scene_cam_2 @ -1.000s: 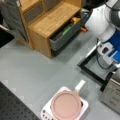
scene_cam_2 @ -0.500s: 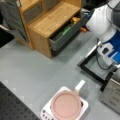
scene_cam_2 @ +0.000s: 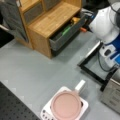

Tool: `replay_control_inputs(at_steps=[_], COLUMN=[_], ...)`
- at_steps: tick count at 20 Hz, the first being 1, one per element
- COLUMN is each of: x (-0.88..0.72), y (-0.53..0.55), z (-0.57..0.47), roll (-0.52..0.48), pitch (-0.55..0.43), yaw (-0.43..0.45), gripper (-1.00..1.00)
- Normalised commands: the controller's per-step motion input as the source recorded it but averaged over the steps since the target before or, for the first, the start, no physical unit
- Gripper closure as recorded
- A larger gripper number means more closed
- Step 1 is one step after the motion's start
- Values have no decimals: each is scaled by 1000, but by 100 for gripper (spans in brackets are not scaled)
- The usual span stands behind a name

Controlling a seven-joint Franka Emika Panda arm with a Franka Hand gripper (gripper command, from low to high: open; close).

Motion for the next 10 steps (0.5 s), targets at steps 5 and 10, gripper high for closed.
replay_control_inputs(at_steps=[5, 10], x=[-24, -10], y=[12, -32], z=[-111, -107], roll=[94, 83], pitch=[-91, -97], yaw=[-75, -70], gripper=[100, 100])
